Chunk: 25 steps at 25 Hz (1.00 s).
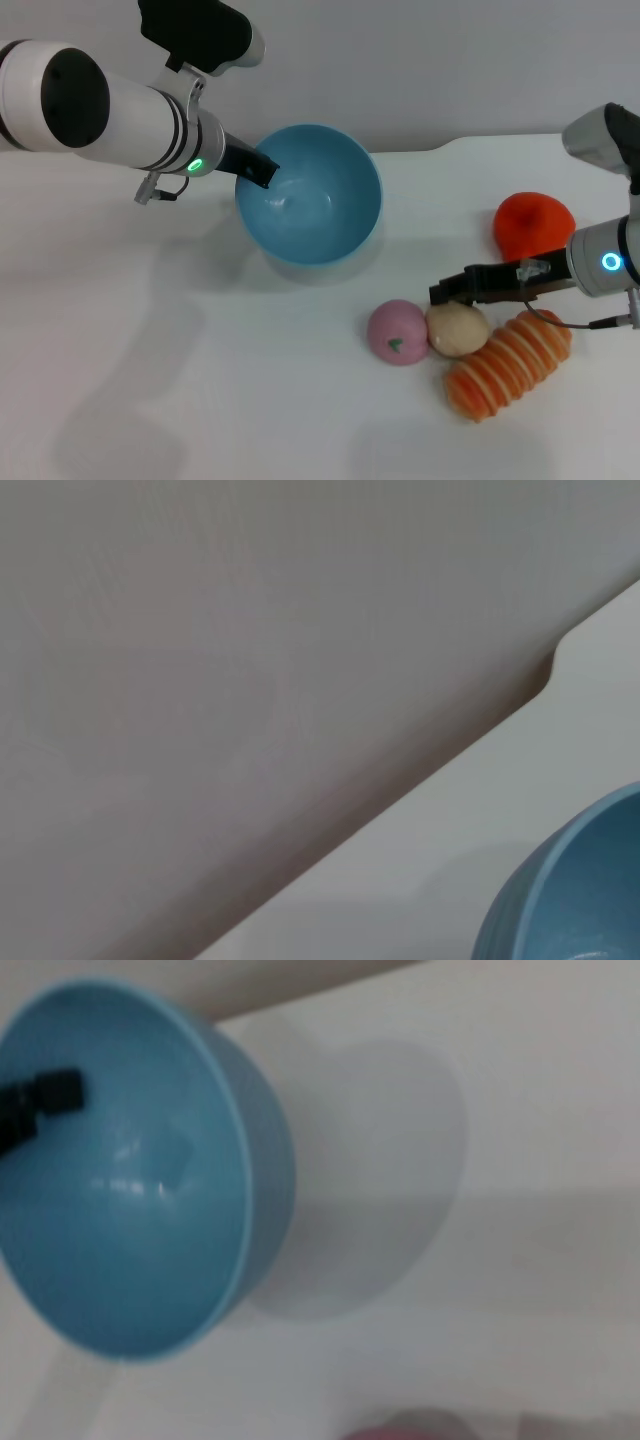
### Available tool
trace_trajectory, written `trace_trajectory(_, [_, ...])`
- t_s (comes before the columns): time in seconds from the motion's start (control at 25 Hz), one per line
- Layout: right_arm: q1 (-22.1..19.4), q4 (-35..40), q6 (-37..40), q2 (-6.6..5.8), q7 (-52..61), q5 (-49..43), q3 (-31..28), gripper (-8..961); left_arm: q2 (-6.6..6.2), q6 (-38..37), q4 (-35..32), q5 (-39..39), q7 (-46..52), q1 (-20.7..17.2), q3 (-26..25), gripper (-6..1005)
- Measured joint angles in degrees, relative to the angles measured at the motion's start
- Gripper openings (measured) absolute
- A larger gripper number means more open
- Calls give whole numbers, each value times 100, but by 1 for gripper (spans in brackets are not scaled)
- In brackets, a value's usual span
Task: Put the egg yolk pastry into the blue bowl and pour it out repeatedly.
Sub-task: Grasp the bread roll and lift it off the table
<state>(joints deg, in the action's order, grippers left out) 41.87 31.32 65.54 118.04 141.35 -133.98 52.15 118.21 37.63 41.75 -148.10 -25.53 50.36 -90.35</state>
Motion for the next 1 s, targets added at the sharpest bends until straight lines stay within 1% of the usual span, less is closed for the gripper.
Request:
trace_trajectory(0.04, [16,-1,66,-9,20,-58,9,546,0,-26,0,0,0,-3,0,0])
trace_trajectory(0.24, [35,46,520,-49,106,-257,2,360,0,-76,-1,0,-3,-18,0,0])
trace_trajectory(0.52, [44,30,537,-70,116,-326,0,366,-6,-97,-1,0,-4,-35,-1,-1])
trace_trajectory(0.76, [66,34,575,-72,221,-583,3,366,-9,-111,-1,0,-4,-50,0,-1])
trace_trajectory(1.0, [49,152,544,-45,201,-653,143,367,-9,-115,-1,0,-11,-50,0,-1])
